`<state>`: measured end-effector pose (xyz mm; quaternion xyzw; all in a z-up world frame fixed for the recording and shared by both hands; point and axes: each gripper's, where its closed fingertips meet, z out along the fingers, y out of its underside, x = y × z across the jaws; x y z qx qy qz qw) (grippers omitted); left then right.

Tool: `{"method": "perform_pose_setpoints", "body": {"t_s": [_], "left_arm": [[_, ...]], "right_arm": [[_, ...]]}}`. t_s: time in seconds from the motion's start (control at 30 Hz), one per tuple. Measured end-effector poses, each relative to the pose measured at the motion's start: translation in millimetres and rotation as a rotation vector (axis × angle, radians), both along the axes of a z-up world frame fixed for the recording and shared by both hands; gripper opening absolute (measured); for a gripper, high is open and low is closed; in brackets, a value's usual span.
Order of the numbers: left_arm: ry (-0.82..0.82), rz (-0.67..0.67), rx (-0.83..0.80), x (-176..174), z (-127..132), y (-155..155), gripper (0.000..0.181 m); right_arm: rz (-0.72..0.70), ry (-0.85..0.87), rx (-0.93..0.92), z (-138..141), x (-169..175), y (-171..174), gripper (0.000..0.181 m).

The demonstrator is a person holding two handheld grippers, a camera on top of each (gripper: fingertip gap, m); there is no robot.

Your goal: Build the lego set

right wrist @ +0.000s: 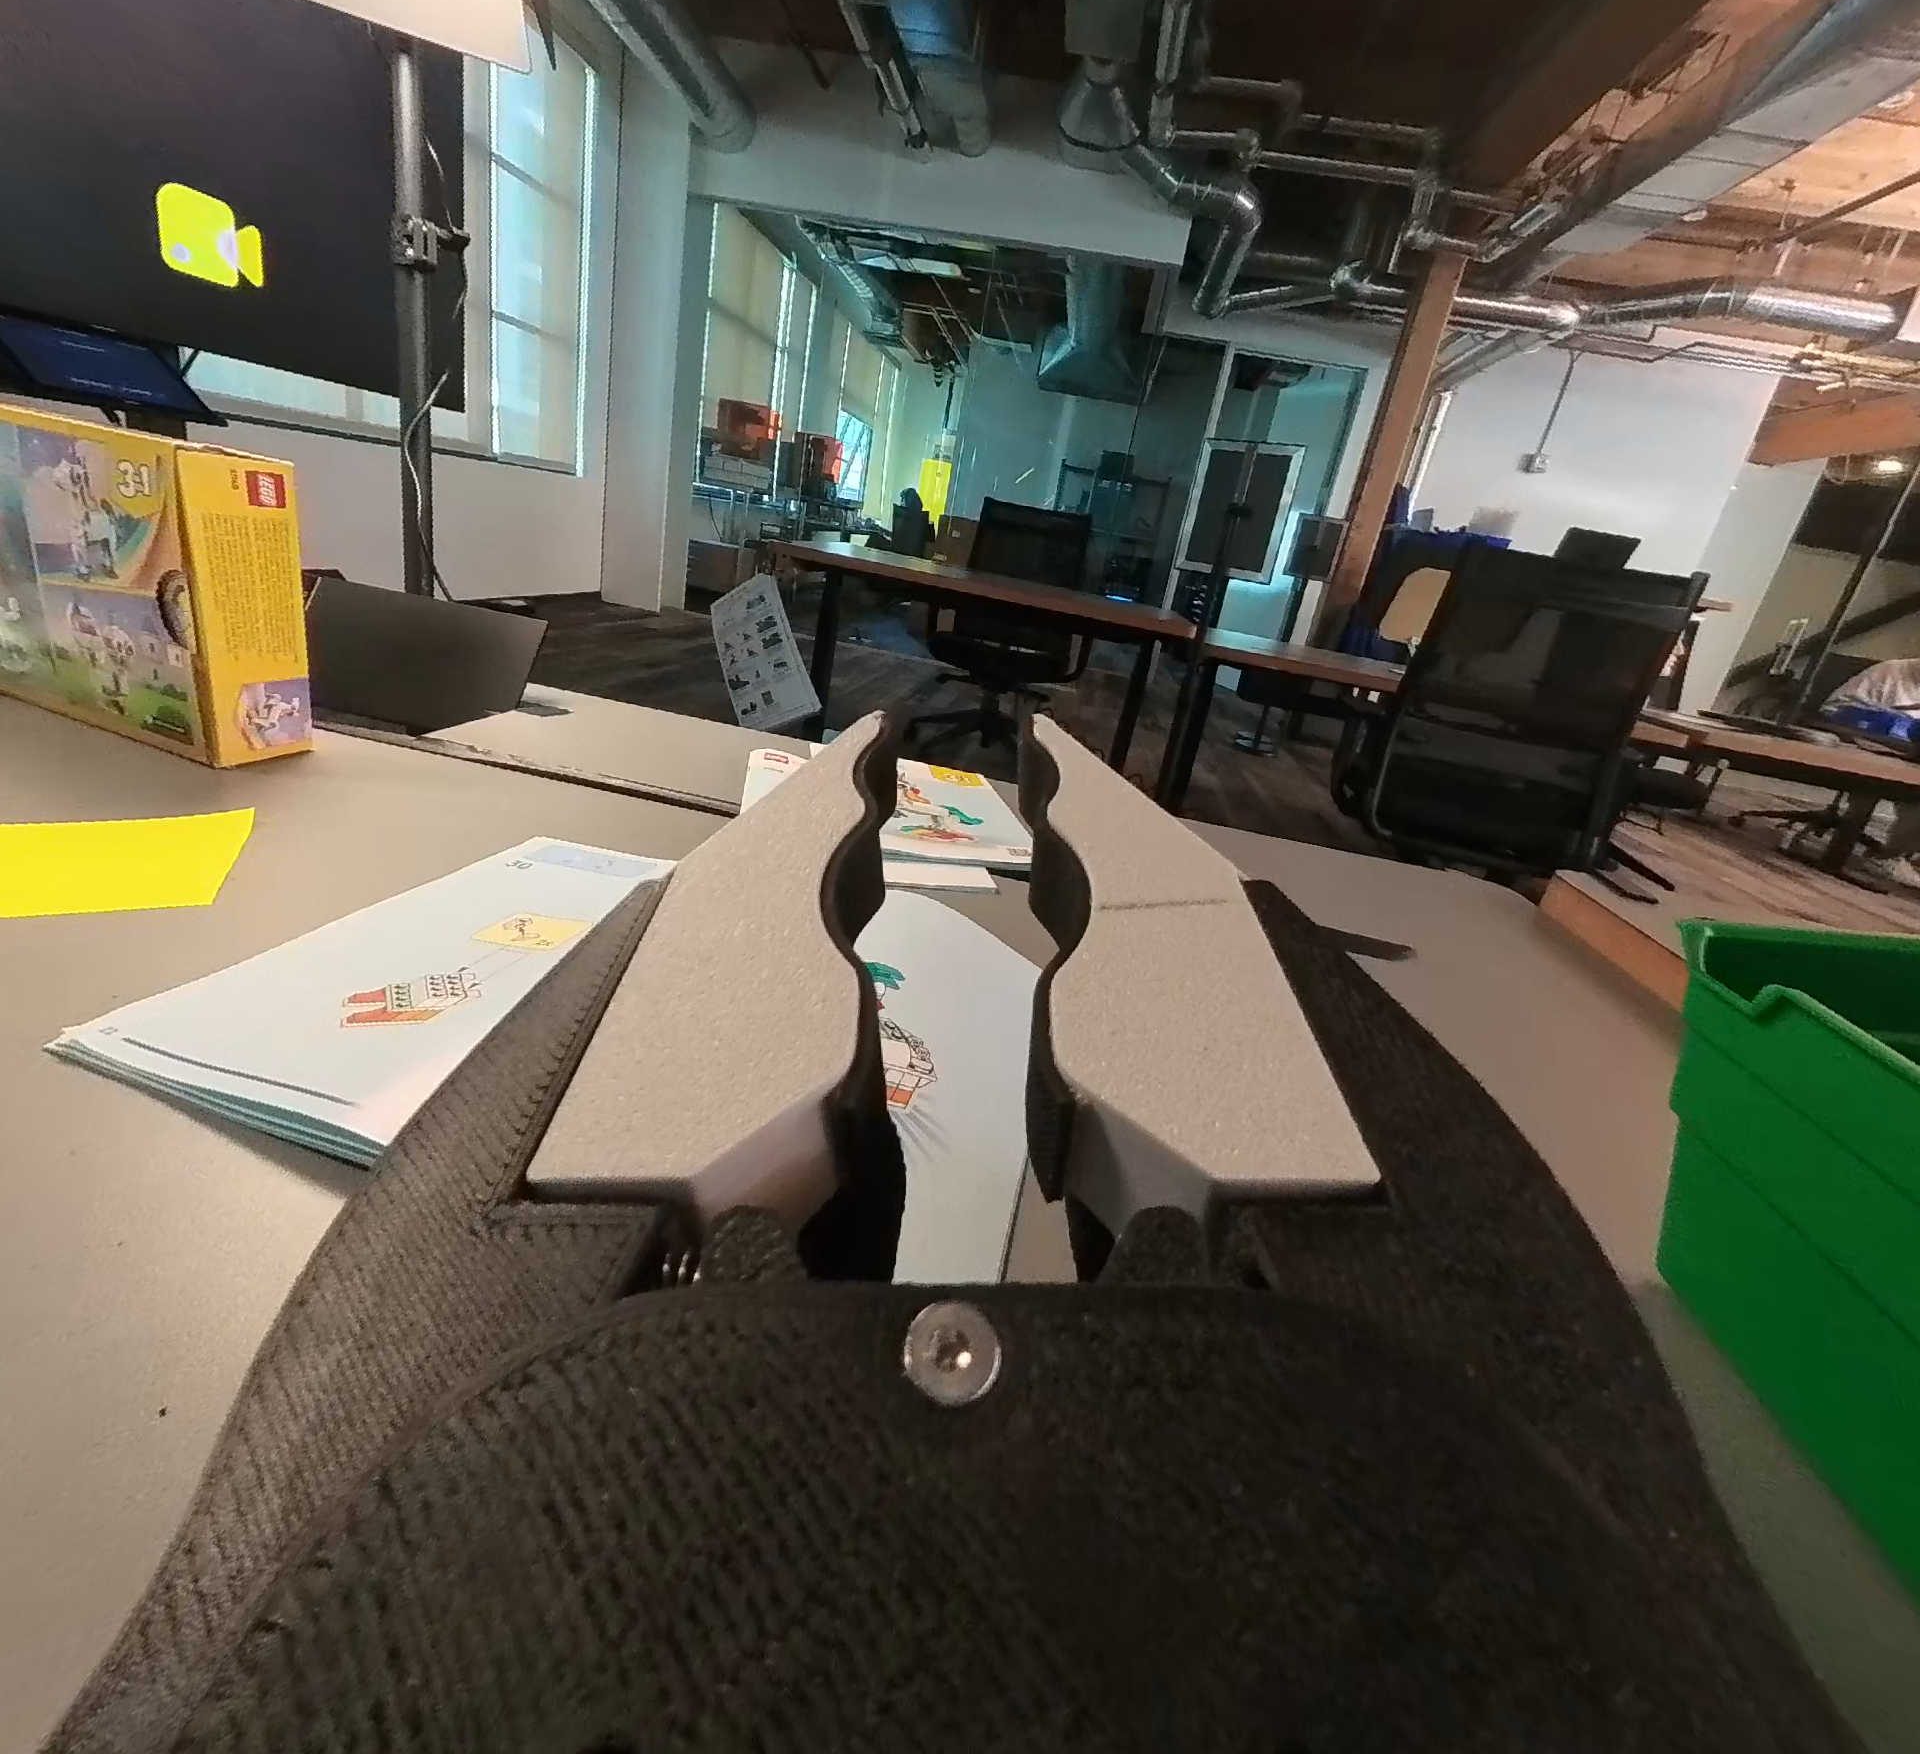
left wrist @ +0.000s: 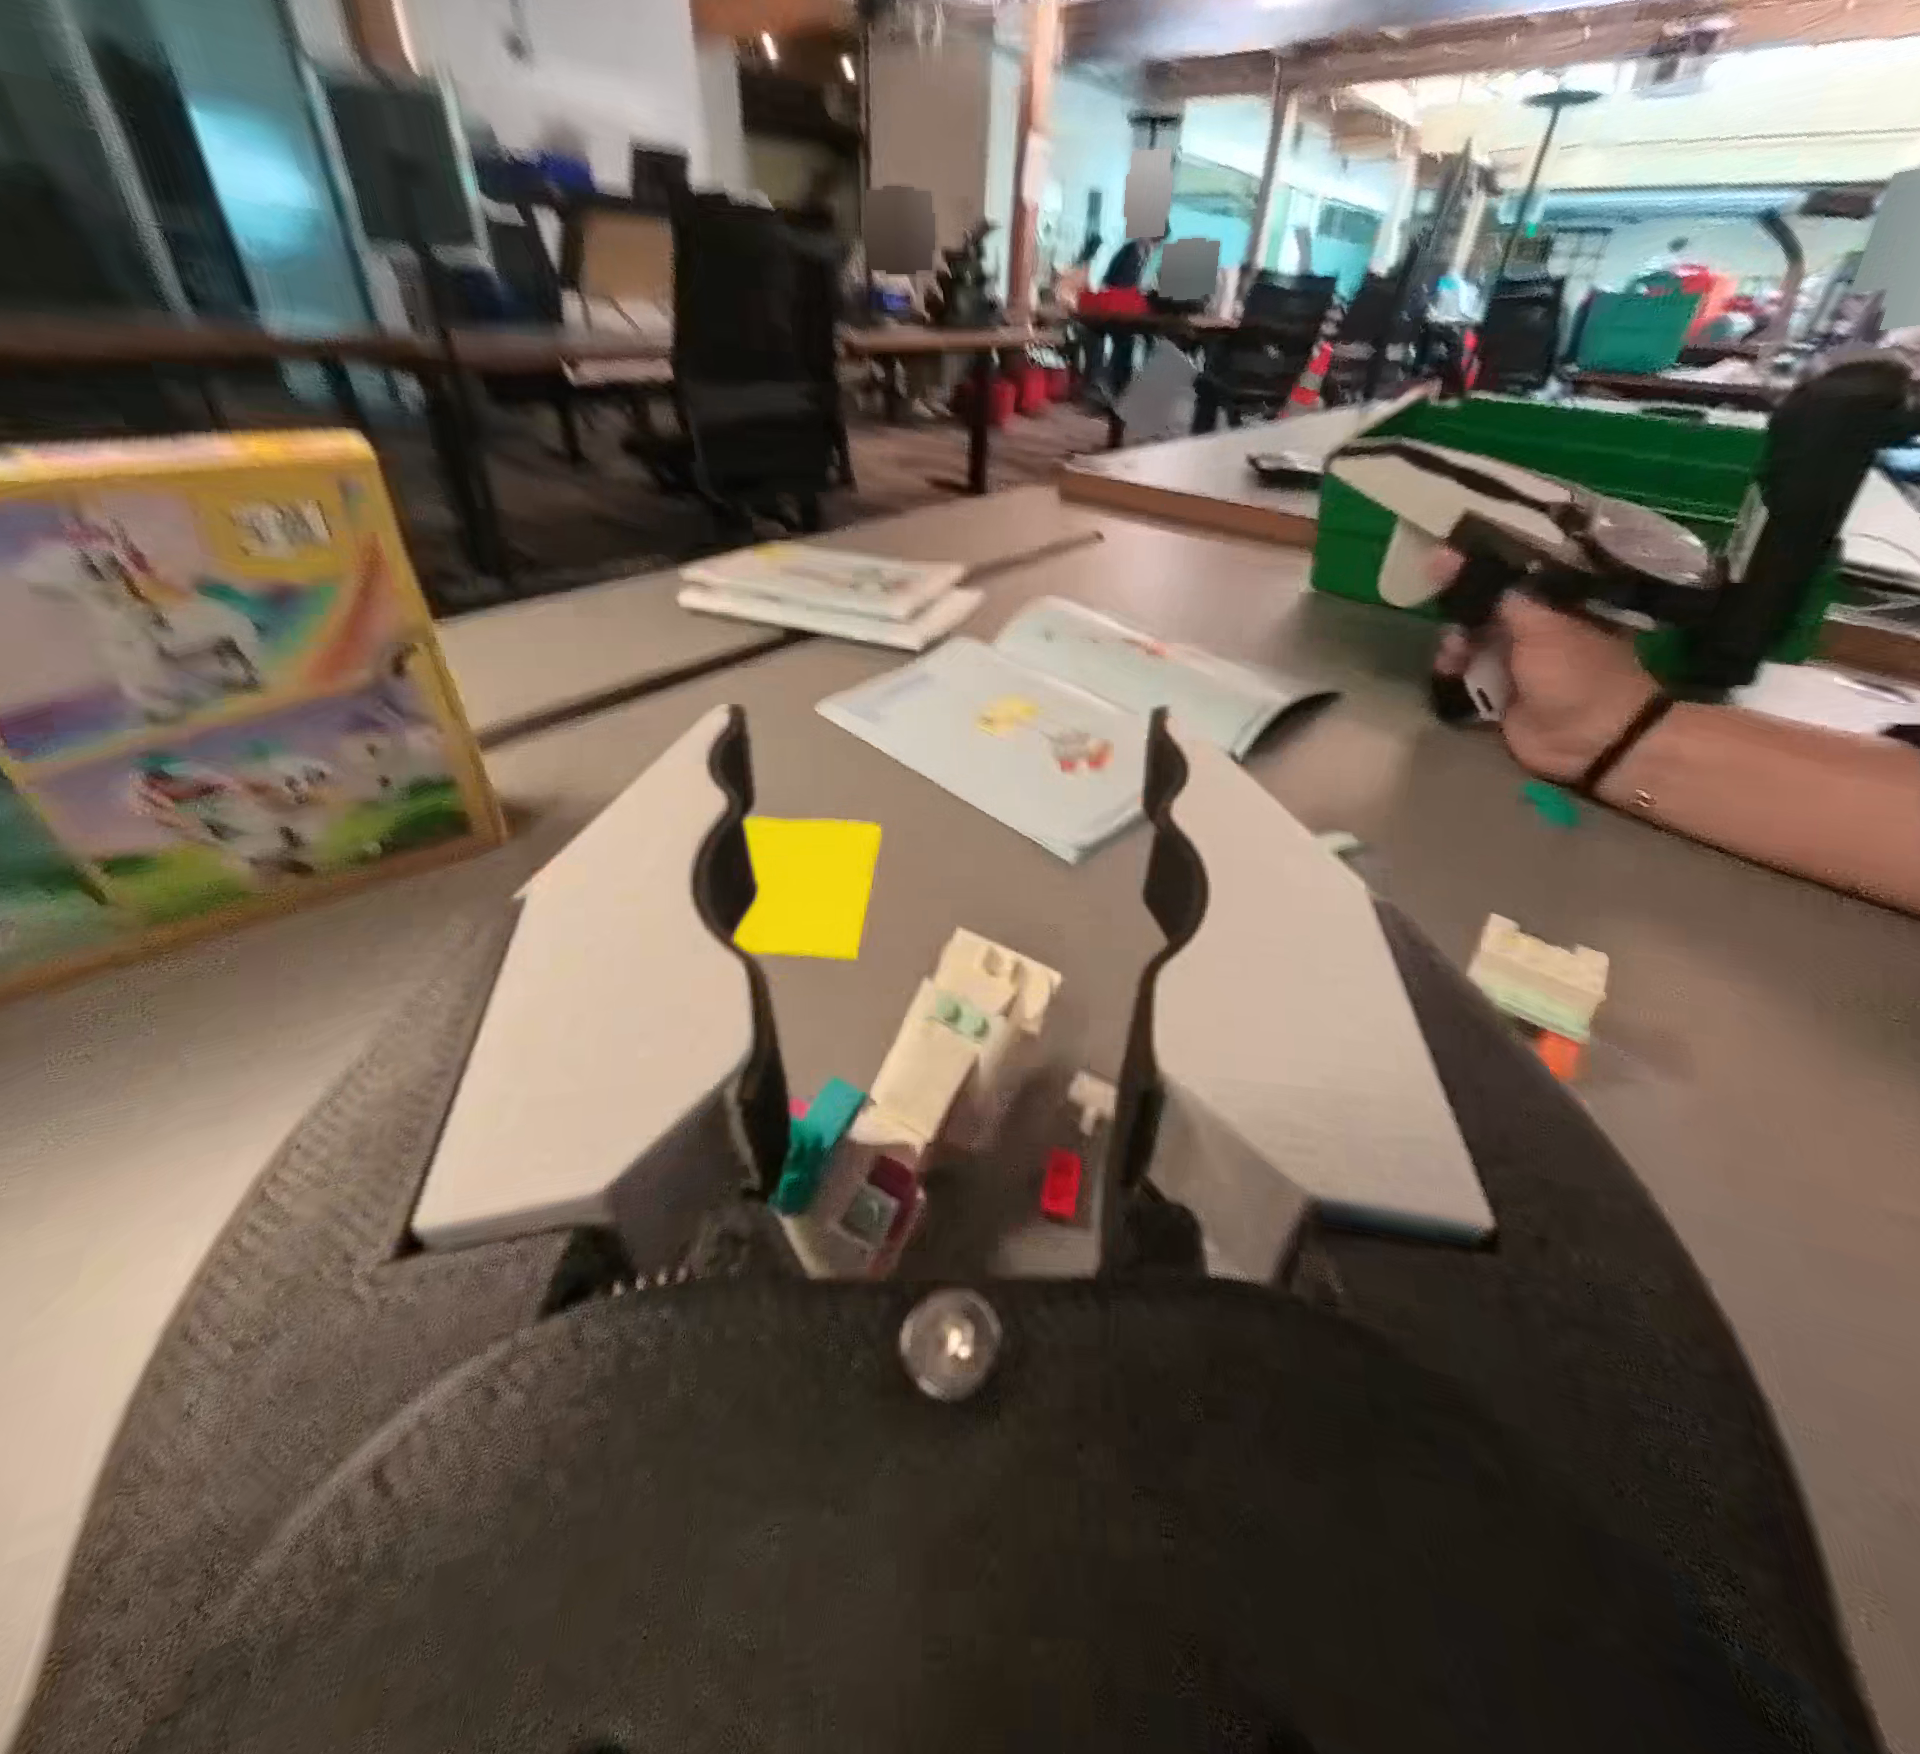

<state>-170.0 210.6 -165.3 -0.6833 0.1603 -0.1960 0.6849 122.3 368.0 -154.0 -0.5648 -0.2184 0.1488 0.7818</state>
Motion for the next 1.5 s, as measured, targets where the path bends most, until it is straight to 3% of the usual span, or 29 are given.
{"method": "perform_pose_setpoints", "body": {"t_s": [0.3, 0.4, 0.47, 0.63, 0.83, 1.0, 1.17, 1.3, 1.5], "left_arm": [[0.452, -0.043, -0.229, 6.0, -61.0, -3.6, 0.068], [0.526, -0.054, -0.287, 8.5, -75.6, -3.3, 0.069], [0.485, -0.076, -0.345, 10.9, -82.3, -3.6, 0.070], [0.443, -0.086, -0.345, 15.6, -80.8, -1.3, 0.062], [0.429, -0.020, -0.155, 13.6, -46.2, 2.8, 0.069], [0.560, -0.110, -0.179, 17.8, -31.9, 5.2, 0.070], [0.769, -0.226, -0.442, 17.6, -54.3, 10.6, 0.069], [0.845, -0.351, -0.563, 28.1, -77.1, 7.6, 0.057], [0.933, -0.331, -0.677, 23.3, -104.6, 14.7, 0.056]], "right_arm": [[0.003, -0.001, -0.005, -0.8, -0.8, -0.8, 0.021], [-0.001, 0.001, -0.007, -1.0, 0.4, -0.9, 0.021], [-0.004, 0.004, -0.010, -1.4, 1.3, -0.4, 0.021], [-0.007, 0.009, -0.014, -1.7, 2.3, 0.1, 0.021], [-0.006, 0.007, -0.021, -3.2, 1.5, 1.8, 0.021], [-0.005, 0.014, -0.028, -4.0, 2.5, 2.8, 0.021], [0.004, 0.045, -0.041, -4.1, 5.7, 4.4, 0.021], [0.009, 0.066, -0.046, -3.5, 7.9, 4.6, 0.021], [0.006, 0.076, -0.047, -3.0, 10.2, 4.4, 0.021]]}}
